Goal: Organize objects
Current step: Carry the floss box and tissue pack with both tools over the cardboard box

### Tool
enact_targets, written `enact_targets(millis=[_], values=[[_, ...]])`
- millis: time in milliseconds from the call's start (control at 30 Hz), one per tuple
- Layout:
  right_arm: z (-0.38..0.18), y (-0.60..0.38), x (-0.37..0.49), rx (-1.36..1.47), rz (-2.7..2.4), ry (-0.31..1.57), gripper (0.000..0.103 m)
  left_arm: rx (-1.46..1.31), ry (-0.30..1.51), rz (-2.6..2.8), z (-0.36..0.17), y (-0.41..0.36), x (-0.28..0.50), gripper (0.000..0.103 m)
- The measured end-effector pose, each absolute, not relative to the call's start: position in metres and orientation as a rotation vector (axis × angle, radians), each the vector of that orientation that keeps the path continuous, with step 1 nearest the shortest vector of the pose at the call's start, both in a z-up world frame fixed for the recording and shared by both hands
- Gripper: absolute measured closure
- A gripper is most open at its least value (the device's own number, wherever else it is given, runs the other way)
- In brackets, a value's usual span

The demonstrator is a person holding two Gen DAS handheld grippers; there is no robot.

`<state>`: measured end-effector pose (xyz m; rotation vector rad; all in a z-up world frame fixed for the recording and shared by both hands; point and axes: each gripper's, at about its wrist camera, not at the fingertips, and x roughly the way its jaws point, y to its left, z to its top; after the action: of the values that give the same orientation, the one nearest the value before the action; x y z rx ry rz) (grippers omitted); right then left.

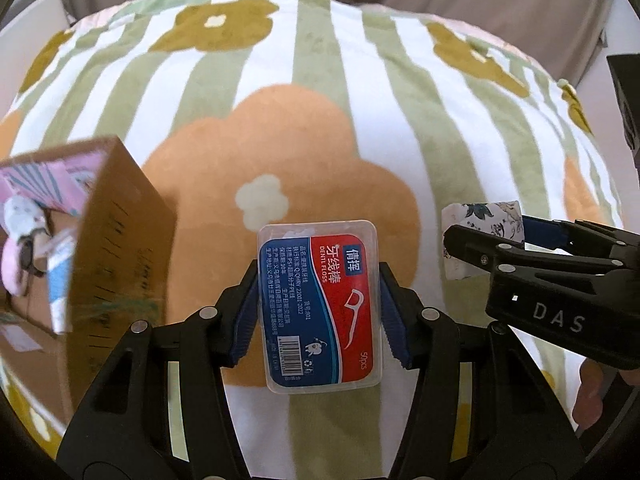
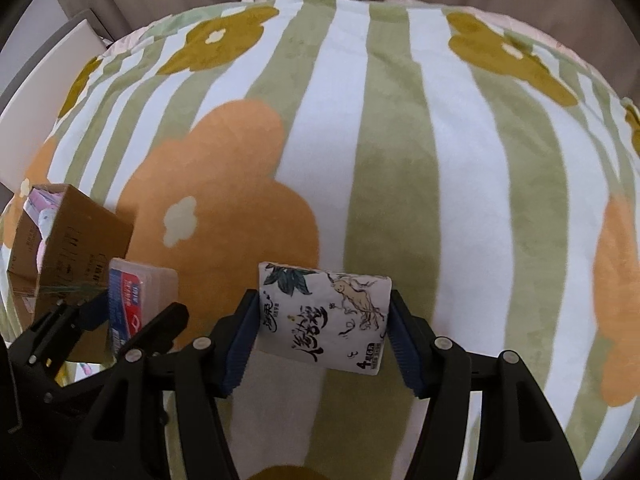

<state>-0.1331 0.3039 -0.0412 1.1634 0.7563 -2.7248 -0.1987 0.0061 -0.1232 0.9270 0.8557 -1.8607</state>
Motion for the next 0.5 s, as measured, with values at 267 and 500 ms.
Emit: enact_targets(millis=[267, 500], values=[[-0.012, 0.274, -0.1, 1.091, -2.753, 0.803, 0.046, 0.889, 0.841, -1.902, -0.074, 0.0, -0.161, 0.052], [0.004, 0.224, -0.077, 1.031, -2.756, 0.78, 0.046, 0.867, 0.812, -1.914, -0.039, -0.016, -0.109, 0.052]])
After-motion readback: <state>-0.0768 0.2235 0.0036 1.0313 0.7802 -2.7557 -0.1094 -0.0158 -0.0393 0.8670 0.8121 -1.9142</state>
